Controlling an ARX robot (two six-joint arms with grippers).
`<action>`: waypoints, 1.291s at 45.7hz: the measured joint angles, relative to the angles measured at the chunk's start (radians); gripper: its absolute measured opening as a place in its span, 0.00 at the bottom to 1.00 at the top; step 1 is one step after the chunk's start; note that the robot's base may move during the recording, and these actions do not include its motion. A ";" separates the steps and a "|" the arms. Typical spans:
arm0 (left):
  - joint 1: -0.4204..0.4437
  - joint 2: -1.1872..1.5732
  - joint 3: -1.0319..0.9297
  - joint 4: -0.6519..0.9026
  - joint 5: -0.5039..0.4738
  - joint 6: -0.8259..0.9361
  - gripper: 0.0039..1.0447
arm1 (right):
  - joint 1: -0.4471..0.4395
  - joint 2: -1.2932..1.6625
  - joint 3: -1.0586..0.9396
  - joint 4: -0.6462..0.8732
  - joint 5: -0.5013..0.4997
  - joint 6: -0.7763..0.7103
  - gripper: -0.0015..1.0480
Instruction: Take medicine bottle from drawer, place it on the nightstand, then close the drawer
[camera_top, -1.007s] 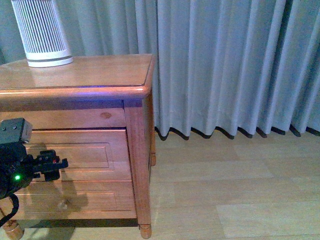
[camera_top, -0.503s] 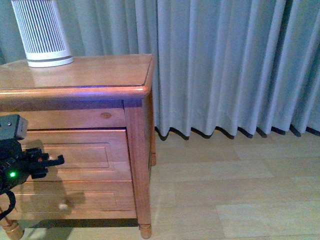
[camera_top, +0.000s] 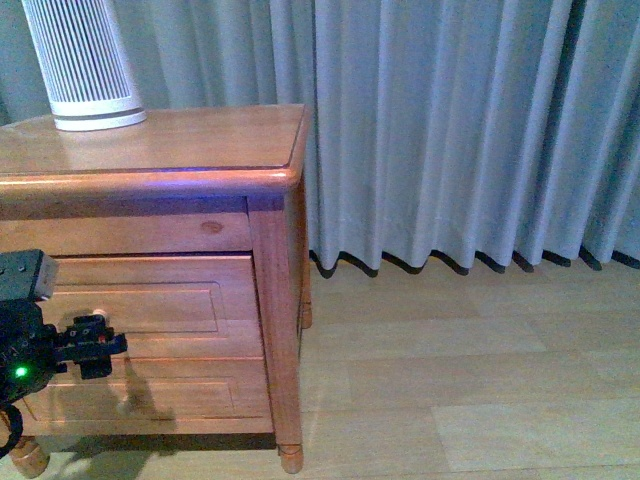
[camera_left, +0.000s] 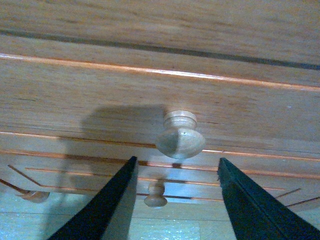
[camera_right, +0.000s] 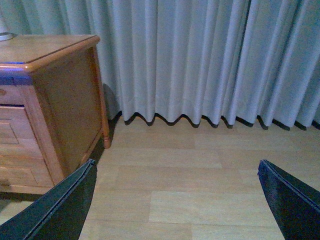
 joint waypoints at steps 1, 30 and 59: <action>0.000 0.001 0.000 0.000 0.000 0.000 0.57 | 0.000 0.000 0.000 0.000 0.000 0.000 0.93; -0.018 0.023 0.071 -0.017 -0.030 -0.020 0.94 | 0.000 0.000 0.000 0.000 0.000 0.000 0.93; -0.003 0.036 0.086 -0.034 -0.006 -0.021 0.27 | 0.000 0.000 0.000 0.000 0.000 0.000 0.93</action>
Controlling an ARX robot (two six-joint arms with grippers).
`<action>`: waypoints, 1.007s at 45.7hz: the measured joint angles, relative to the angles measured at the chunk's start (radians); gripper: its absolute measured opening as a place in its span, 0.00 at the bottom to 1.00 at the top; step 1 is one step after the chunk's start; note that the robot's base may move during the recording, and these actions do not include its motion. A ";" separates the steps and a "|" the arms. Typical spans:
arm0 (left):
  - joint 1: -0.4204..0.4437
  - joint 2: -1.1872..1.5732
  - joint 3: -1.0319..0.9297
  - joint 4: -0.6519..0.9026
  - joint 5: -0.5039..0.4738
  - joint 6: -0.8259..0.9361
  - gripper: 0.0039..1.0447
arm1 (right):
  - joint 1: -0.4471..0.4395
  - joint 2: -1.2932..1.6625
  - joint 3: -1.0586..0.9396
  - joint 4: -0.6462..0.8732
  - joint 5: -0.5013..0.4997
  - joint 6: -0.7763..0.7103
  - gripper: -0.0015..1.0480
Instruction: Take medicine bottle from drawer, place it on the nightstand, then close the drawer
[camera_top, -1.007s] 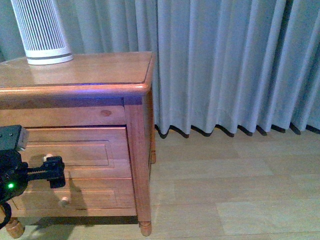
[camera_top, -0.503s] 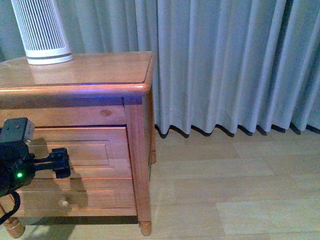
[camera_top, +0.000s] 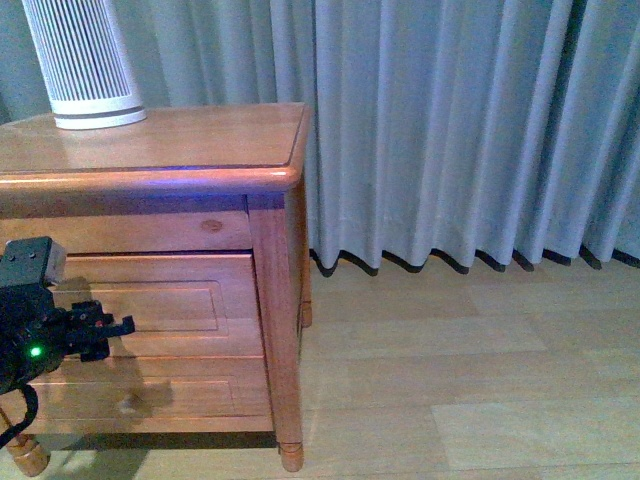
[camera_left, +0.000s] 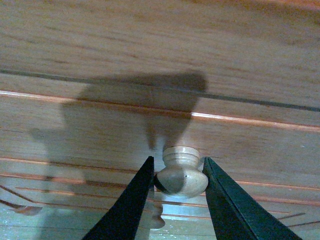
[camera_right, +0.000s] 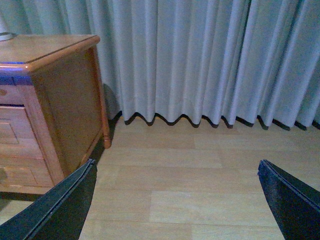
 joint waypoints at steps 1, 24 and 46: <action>0.000 0.000 0.000 0.000 0.000 0.000 0.26 | 0.000 0.000 0.000 0.000 0.000 0.000 0.93; 0.023 -0.032 -0.099 0.063 0.034 0.002 0.25 | 0.000 0.000 0.000 0.000 0.000 0.000 0.93; 0.133 -0.178 -0.445 0.214 0.180 0.083 0.24 | 0.000 0.000 0.000 0.000 0.000 0.000 0.93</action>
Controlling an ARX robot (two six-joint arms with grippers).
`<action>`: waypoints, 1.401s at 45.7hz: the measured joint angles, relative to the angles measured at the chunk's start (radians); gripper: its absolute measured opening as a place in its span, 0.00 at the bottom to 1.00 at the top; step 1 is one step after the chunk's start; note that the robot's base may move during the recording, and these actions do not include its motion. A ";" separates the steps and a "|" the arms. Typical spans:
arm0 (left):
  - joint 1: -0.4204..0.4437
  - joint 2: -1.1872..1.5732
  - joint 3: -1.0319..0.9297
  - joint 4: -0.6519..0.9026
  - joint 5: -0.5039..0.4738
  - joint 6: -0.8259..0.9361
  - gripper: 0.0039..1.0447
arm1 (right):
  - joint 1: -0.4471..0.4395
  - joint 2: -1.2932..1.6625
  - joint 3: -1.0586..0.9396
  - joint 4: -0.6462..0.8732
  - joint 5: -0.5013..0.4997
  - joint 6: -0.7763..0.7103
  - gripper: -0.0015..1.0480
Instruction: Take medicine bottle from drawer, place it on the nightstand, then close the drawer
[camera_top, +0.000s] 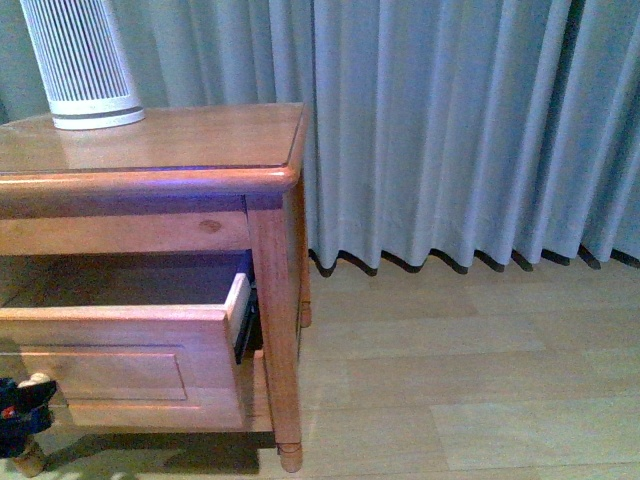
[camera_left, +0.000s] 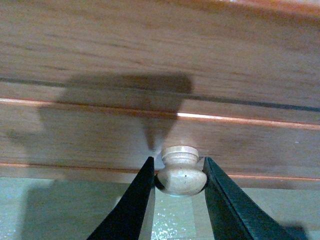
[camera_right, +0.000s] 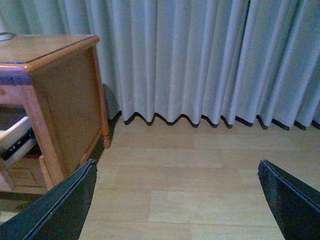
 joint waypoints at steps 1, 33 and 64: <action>0.007 -0.006 -0.014 0.005 0.008 0.004 0.24 | 0.000 0.000 0.000 0.000 0.000 0.000 0.93; 0.125 -0.100 -0.259 0.093 0.092 0.082 0.24 | 0.000 0.000 0.000 0.000 0.000 0.000 0.93; 0.195 -0.140 -0.283 0.062 0.058 0.153 0.94 | 0.000 0.000 0.000 0.000 0.000 0.000 0.93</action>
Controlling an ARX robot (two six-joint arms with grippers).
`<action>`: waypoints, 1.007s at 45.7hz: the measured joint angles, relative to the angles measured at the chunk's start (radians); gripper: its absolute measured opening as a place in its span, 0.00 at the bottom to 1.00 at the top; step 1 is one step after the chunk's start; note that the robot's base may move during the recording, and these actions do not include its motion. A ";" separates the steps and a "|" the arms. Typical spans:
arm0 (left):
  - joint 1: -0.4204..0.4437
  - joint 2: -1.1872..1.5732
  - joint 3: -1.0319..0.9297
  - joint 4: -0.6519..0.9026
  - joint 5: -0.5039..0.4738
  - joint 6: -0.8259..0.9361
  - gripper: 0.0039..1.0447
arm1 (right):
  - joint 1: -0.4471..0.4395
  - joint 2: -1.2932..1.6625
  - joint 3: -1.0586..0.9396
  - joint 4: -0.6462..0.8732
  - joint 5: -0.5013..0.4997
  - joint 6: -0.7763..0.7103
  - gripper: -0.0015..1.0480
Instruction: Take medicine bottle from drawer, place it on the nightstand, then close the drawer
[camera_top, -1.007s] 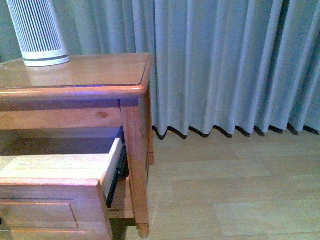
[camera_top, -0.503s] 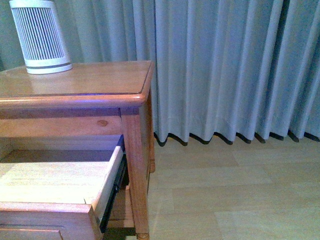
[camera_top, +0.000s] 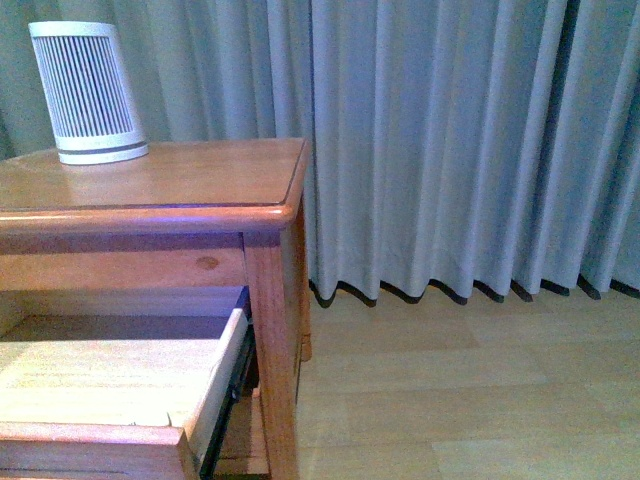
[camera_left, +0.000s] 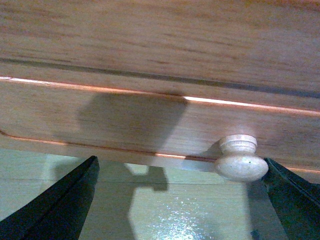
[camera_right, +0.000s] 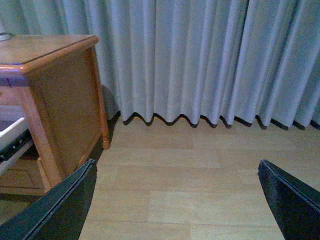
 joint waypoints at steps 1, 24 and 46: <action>0.002 0.000 -0.001 0.000 0.002 0.000 0.94 | 0.000 0.000 0.000 0.000 0.000 0.000 0.93; 0.092 -0.602 -0.141 -0.337 0.010 -0.006 0.94 | 0.000 0.000 0.000 0.000 0.000 0.000 0.93; 0.113 -1.513 0.014 -1.210 0.069 -0.105 0.94 | 0.000 0.000 0.000 0.000 0.000 0.000 0.93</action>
